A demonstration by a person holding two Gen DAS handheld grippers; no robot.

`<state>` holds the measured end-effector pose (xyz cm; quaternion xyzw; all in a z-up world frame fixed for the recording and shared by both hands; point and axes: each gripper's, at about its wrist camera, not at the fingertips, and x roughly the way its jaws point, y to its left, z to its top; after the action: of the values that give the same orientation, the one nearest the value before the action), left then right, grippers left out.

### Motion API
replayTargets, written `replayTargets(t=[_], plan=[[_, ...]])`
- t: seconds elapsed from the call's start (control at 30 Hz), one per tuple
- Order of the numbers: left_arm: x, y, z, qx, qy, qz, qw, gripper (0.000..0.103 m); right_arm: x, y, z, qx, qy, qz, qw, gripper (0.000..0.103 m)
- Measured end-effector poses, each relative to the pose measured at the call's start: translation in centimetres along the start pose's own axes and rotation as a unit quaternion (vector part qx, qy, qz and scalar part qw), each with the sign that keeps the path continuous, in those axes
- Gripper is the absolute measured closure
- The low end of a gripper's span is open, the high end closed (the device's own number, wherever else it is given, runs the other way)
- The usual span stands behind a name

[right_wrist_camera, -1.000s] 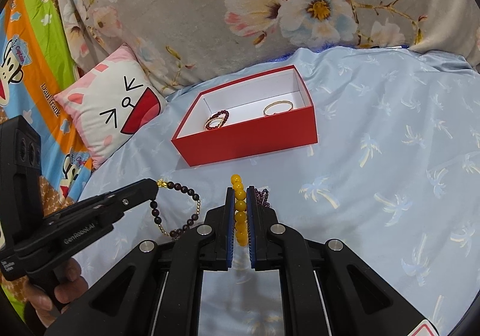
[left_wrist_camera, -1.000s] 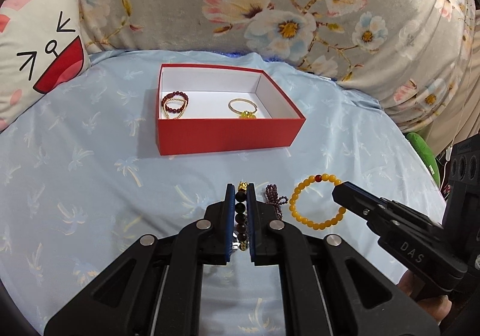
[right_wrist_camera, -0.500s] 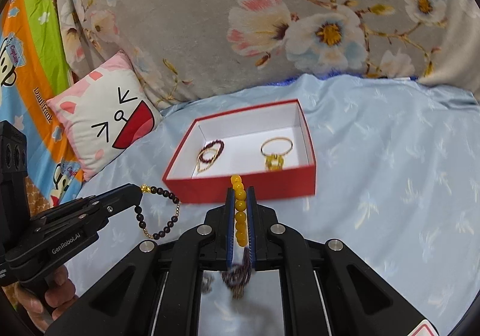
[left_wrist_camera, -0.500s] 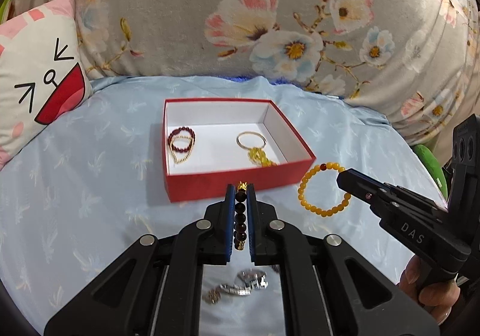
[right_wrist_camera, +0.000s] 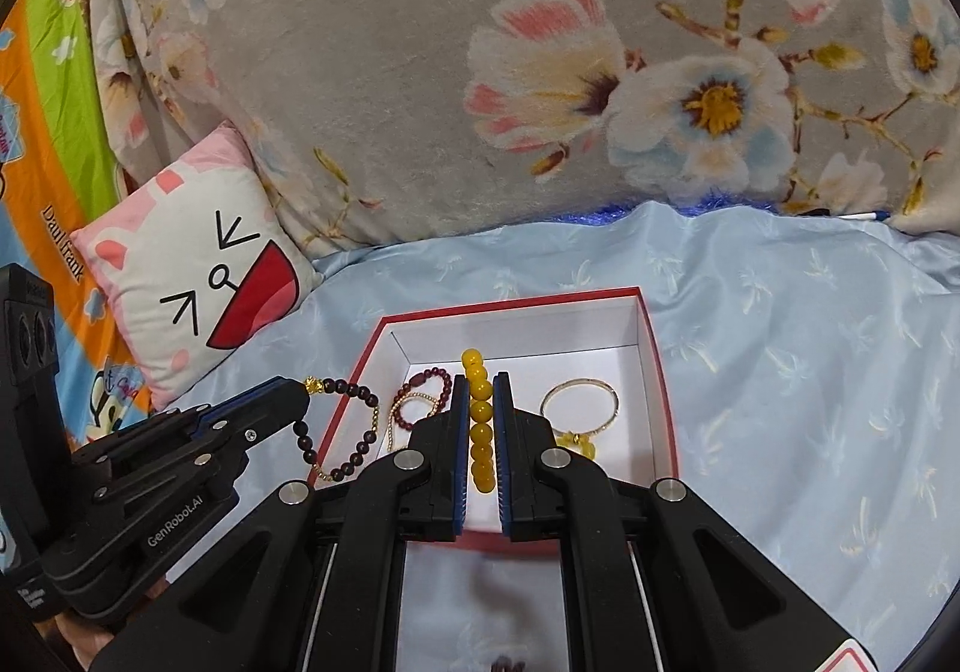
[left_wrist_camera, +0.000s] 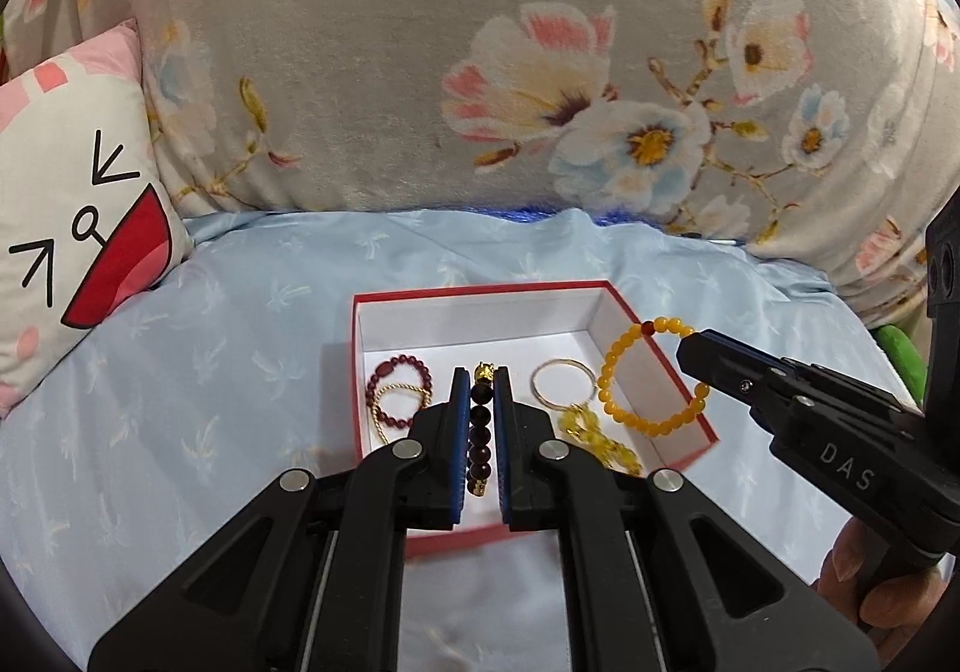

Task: Organize jewelry
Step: 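Carry both held bracelets over the red box, then open both tools to drop the bracelets into the red box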

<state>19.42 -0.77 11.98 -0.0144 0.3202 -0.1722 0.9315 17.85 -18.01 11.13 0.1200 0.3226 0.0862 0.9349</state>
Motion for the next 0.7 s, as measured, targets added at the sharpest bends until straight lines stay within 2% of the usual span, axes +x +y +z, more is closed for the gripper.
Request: replayTargets(t=[0.33, 0.7], plan=[[4.7, 0.6, -0.4, 0.005, 0.022, 0.027, 0.9994, 0.096, 5.1, -0.4, -0.6, -0.005, 0.036, -0.012, 0.999, 0.096], [6.5, 1.1, -1.4, -0.002, 0.038, 0.028, 0.9989, 0.096, 7.7, -0.8, -1.8, -0.003, 0.057, -0.021, 0.998, 0.096]])
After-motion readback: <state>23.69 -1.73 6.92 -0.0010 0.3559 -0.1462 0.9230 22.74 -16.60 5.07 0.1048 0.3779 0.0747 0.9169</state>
